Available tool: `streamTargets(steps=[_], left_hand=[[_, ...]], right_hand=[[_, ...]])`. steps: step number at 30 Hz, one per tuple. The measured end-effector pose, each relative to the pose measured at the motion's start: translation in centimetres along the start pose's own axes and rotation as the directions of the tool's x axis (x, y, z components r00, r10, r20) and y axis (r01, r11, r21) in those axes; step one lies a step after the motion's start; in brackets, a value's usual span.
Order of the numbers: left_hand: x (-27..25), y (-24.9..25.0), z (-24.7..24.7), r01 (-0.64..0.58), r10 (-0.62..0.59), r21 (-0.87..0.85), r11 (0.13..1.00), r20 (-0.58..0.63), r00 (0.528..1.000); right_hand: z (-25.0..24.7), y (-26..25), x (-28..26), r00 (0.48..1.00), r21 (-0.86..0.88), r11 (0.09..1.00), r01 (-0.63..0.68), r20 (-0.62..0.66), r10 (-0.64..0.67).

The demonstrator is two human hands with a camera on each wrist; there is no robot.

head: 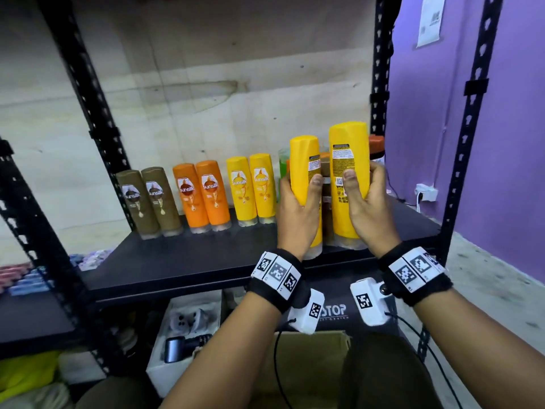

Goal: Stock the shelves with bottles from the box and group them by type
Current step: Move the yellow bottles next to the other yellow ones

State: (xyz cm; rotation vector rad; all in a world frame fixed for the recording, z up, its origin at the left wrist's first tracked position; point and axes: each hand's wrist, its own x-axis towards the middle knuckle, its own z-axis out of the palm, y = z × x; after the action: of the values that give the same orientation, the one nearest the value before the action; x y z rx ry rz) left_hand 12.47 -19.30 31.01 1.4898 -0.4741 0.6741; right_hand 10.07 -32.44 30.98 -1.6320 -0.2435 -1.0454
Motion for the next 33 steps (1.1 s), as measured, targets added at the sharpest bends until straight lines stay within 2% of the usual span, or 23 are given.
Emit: streamTargets(steps=[8,12,17,20,24,33], left_hand=[[-0.1,-0.6,-6.3,-0.011,0.014,0.056,0.998,-0.058,0.998],[-0.4,-1.4,-9.2,-0.013,0.021,0.105,0.994,-0.082,0.996],[-0.7,-2.9,-11.7,-0.003,0.017,0.119,0.993,-0.123,0.992],[-0.5,-4.4,-12.5,0.022,0.0,0.141,0.99,-0.15,0.989],[0.1,-5.7,-12.8,0.036,-0.01,0.146,0.989,-0.176,0.984],[1.9,-7.5,-12.2,0.029,-0.01,0.102,0.994,-0.176,0.984]], right_hand=[[5.4,-1.0,-2.6,0.997,0.088,0.996,-0.025,0.073,0.019],[7.9,-1.0,-4.1,0.997,0.114,0.993,-0.013,0.071,0.005],[10.7,-0.3,-5.2,0.99,0.204,0.976,-0.073,0.134,0.046],[11.8,0.7,-5.7,0.984,0.236,0.966,-0.102,0.168,0.063],[12.8,1.8,-6.0,0.981,0.188,0.975,-0.119,0.172,0.087],[13.9,3.6,-5.0,0.968,0.15,0.973,-0.178,0.206,0.145]])
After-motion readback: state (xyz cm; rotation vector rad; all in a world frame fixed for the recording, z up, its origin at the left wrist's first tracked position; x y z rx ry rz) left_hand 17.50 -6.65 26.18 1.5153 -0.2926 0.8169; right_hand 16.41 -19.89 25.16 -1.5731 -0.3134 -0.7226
